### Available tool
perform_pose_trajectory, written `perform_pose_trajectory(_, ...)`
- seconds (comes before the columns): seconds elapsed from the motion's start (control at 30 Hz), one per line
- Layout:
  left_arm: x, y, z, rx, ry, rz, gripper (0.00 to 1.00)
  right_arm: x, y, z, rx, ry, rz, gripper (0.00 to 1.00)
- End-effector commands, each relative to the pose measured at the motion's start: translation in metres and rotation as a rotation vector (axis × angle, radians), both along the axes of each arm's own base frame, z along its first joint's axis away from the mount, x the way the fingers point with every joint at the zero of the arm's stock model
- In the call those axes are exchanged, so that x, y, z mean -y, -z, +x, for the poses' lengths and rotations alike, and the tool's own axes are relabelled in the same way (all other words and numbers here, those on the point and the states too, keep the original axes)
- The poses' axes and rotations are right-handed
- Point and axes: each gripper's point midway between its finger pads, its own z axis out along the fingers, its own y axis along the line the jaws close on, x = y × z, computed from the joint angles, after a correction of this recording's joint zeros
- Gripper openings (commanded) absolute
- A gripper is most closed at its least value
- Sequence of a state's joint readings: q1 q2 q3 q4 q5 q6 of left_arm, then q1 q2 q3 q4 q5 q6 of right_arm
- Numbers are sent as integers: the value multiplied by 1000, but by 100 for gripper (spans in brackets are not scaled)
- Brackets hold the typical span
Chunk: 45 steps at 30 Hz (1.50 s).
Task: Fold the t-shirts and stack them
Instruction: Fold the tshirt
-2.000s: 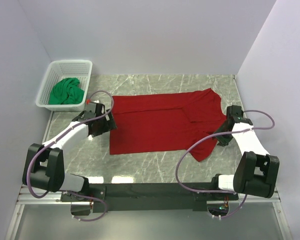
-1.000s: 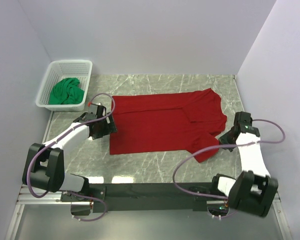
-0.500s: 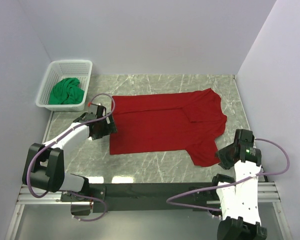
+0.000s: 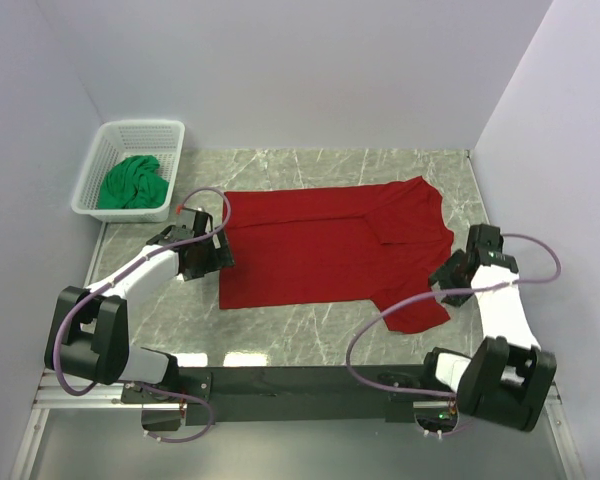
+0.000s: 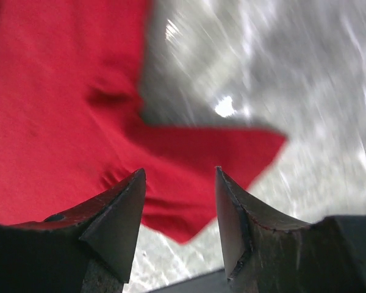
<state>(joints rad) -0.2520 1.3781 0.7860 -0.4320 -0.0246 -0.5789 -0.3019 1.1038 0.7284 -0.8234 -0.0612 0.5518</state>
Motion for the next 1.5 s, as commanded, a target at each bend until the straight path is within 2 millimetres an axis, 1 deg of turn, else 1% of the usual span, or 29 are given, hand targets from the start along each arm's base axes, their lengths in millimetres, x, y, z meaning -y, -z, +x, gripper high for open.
perform_pose_trajectory(0.0,0,-3,3,18,12,11,89,13,-18,45,143,-104,-56,57)
perform_pose_trajectory(0.1,-1,-3,4,20,8,16,89,9,-15,57,164,-111,-20,57)
perform_pose_trajectory(0.13,-1,-3,4,19,10,17,89,4,-14,60,168,-124,9,57)
perform_pose_trajectory(0.23,-1,-4,3,21,10,13,89,-3,-3,62,140,-140,61,55)
perform_pose_trajectory(0.27,0,-3,4,23,10,13,89,-4,-1,63,142,-145,71,53)
perform_pose_trajectory(0.33,-1,-4,4,26,8,12,89,-5,2,61,131,-142,74,44)
perform_pose_trajectory(0.37,0,-5,3,26,9,11,89,-6,5,57,118,-138,79,33)
perform_pose_trajectory(0.43,0,-6,4,30,9,10,89,-6,8,51,95,-114,80,21)
perform_pose_trajectory(0.47,0,-5,4,28,9,9,89,-5,10,43,63,-97,80,10)
perform_pose_trajectory(0.5,0,-6,5,33,9,8,89,1,14,35,23,-50,51,5)
perform_pose_trajectory(0.53,0,-6,5,33,9,8,89,4,13,30,7,-26,36,0)
perform_pose_trajectory(0.57,0,-7,5,36,9,7,89,5,15,17,-46,2,28,0)
perform_pose_trajectory(0.63,1,-7,6,36,11,7,89,12,13,3,-86,73,-13,0)
perform_pose_trajectory(0.67,1,-7,6,35,12,5,89,9,15,-8,-122,87,-3,0)
perform_pose_trajectory(0.7,1,-7,6,33,13,5,89,15,16,-16,-146,128,-36,0)
perform_pose_trajectory(0.73,1,-7,6,32,13,5,89,16,13,-21,-144,146,-47,0)
perform_pose_trajectory(0.77,1,-7,5,32,14,4,89,16,16,-31,-173,159,-50,0)
perform_pose_trajectory(0.83,1,-6,4,27,15,4,89,20,16,-38,-166,201,-65,0)
perform_pose_trajectory(0.9,2,-6,4,26,18,2,89,18,18,-43,-164,234,-49,4)
perform_pose_trajectory(0.93,2,-6,4,26,18,2,89,14,18,-42,-149,241,-30,13)
perform_pose_trajectory(1.0,2,-5,3,20,19,2,89,8,23,-45,-150,255,0,23)
perform_pose_trajectory(1.03,2,-5,2,15,18,1,89,8,24,-44,-138,258,3,30)
perform_pose_trajectory(1.1,2,-3,-1,3,22,-3,90,15,19,-34,-94,257,-27,40)
perform_pose_trajectory(1.13,3,-3,-2,-2,24,-5,90,18,14,-26,-58,248,-34,48)
perform_pose_trajectory(1.23,5,-1,-9,-23,28,-18,90,26,3,-4,5,227,-51,59)
perform_pose_trajectory(1.33,8,3,-15,-47,35,-39,90,35,-1,8,37,227,-78,60)
perform_pose_trajectory(1.47,16,10,-23,-94,51,-70,86,44,1,14,53,255,-73,58)
